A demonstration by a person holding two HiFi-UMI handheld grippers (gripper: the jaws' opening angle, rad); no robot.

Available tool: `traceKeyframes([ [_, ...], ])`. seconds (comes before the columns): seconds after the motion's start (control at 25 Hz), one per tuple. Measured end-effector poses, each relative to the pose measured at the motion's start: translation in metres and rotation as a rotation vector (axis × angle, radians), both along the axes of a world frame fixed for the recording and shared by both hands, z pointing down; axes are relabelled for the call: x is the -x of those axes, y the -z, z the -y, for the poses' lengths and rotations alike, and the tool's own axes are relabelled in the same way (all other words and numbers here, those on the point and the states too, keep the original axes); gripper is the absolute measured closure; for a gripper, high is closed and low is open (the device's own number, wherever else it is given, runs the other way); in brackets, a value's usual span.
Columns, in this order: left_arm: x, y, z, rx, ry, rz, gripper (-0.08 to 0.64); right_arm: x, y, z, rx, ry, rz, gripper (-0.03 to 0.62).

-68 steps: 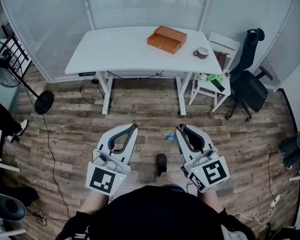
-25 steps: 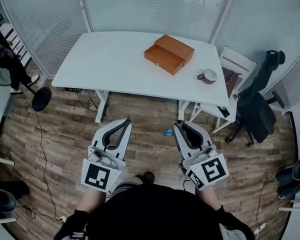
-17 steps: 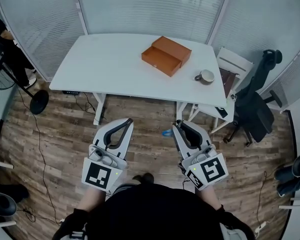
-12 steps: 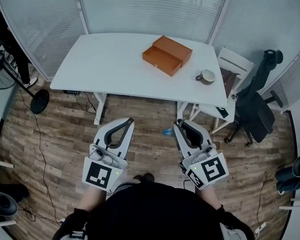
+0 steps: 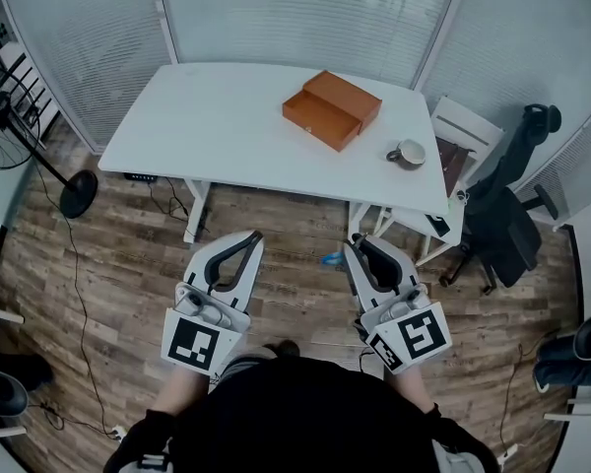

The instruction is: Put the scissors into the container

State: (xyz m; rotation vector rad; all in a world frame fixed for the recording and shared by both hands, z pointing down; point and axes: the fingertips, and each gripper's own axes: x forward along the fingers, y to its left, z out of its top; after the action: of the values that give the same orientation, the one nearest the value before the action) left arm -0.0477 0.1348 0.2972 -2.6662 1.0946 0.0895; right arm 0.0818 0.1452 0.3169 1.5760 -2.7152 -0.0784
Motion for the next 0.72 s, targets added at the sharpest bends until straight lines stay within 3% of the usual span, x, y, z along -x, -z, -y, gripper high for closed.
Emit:
traceKeyframes([
  [0.72, 0.002, -0.010, -0.001, 0.012, 0.020, -0.004, 0.545, 0.007, -0.012, 0.000, 0.014, 0.039, 0.004, 0.535],
])
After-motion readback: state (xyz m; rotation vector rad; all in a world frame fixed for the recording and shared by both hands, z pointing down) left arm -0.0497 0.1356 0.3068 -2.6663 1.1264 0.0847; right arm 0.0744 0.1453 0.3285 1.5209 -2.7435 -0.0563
